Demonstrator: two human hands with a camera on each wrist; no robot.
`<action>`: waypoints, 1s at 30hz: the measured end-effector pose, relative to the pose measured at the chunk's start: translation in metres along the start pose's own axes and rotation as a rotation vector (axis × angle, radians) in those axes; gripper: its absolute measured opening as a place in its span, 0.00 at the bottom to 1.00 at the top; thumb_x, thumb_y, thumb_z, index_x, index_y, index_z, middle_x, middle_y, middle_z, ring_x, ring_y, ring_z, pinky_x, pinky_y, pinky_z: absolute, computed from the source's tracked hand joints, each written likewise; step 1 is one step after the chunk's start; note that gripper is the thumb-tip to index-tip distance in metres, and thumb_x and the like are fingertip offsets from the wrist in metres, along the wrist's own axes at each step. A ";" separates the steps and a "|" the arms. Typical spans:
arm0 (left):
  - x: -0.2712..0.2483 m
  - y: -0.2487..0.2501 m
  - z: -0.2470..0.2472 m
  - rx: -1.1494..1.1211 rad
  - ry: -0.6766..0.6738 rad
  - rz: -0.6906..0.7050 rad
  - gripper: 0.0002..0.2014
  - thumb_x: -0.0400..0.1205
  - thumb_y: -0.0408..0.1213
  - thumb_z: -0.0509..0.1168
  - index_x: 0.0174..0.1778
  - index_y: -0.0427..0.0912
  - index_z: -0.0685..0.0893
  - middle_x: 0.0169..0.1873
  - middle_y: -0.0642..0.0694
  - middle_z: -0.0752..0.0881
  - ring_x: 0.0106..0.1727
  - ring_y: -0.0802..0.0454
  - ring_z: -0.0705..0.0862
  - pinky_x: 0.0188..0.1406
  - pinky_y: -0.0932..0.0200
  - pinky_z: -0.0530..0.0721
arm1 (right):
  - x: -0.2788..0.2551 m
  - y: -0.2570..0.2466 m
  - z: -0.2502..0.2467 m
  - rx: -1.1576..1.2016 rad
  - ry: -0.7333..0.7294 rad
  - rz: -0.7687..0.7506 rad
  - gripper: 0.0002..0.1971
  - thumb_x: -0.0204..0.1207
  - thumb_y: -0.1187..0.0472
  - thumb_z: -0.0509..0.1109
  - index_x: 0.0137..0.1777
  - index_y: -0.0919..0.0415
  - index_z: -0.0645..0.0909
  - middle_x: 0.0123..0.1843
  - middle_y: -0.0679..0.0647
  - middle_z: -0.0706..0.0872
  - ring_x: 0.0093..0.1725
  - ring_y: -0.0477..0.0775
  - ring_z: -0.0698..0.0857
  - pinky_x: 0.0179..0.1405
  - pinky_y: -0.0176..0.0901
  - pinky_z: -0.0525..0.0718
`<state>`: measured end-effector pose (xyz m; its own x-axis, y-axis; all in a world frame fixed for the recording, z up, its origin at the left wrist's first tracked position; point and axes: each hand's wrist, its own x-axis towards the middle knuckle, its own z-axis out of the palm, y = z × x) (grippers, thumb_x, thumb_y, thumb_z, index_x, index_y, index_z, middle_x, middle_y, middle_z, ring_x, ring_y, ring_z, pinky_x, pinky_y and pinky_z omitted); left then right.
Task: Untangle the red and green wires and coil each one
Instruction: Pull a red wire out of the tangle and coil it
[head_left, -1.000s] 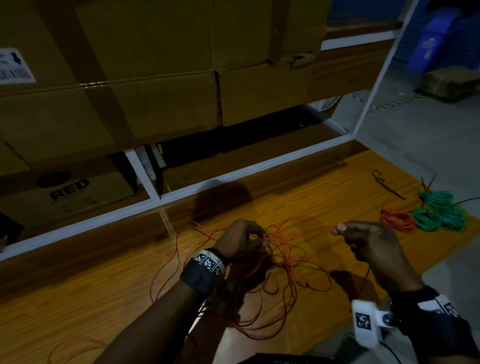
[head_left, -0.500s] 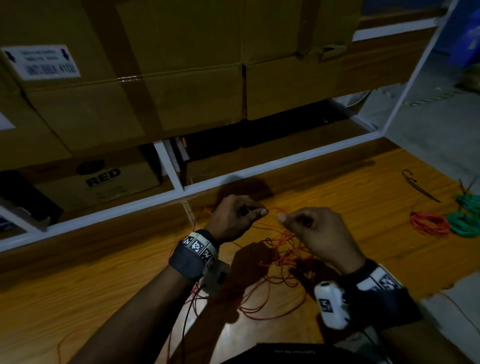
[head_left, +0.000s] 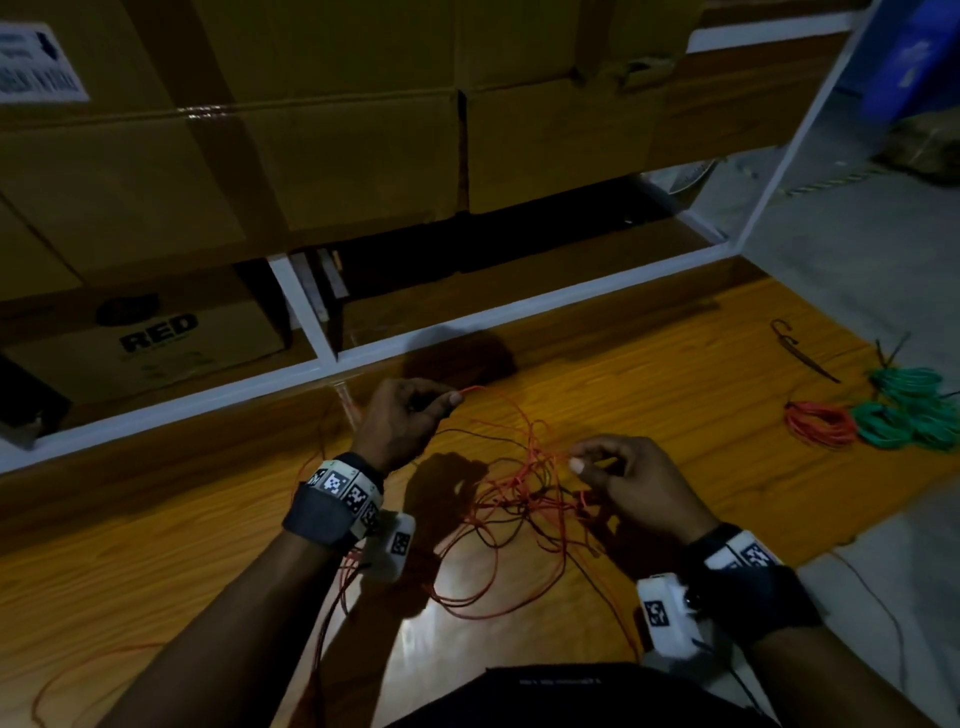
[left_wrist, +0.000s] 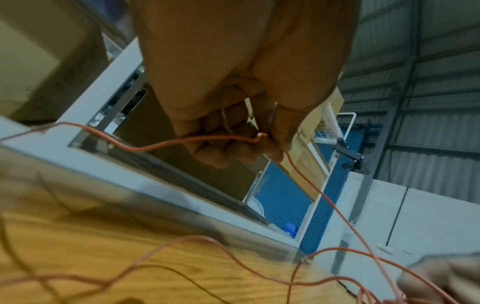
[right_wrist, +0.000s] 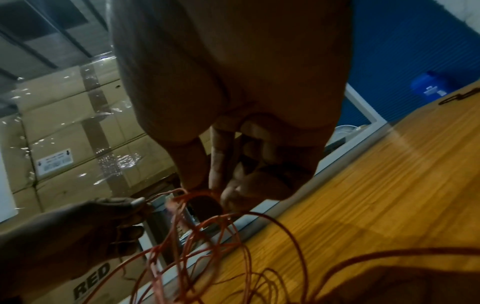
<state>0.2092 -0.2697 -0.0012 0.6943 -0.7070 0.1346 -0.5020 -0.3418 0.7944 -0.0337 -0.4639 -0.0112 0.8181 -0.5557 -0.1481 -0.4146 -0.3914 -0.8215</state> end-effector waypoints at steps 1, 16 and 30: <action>0.000 -0.001 0.002 0.010 0.000 -0.017 0.10 0.87 0.47 0.69 0.50 0.47 0.93 0.38 0.57 0.89 0.41 0.59 0.88 0.38 0.56 0.83 | -0.001 -0.004 0.004 -0.027 0.026 -0.023 0.11 0.79 0.45 0.76 0.58 0.46 0.89 0.53 0.43 0.90 0.36 0.44 0.90 0.38 0.49 0.89; -0.007 -0.003 0.005 0.095 0.134 -0.097 0.13 0.84 0.56 0.68 0.58 0.56 0.90 0.52 0.53 0.92 0.45 0.59 0.89 0.51 0.44 0.90 | -0.003 -0.023 0.055 -0.465 -0.043 -0.047 0.05 0.75 0.56 0.77 0.48 0.46 0.93 0.51 0.42 0.94 0.53 0.46 0.90 0.48 0.44 0.89; -0.063 0.034 0.061 0.194 -0.282 -0.060 0.26 0.75 0.58 0.78 0.68 0.54 0.86 0.58 0.56 0.89 0.53 0.53 0.86 0.50 0.52 0.87 | -0.014 -0.012 0.013 -0.126 0.124 -0.035 0.04 0.76 0.59 0.80 0.47 0.48 0.92 0.44 0.39 0.90 0.42 0.34 0.85 0.36 0.31 0.77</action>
<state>0.1173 -0.2747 -0.0182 0.5696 -0.8159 -0.0992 -0.5723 -0.4804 0.6646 -0.0348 -0.4415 -0.0063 0.7806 -0.6235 -0.0450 -0.4399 -0.4967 -0.7482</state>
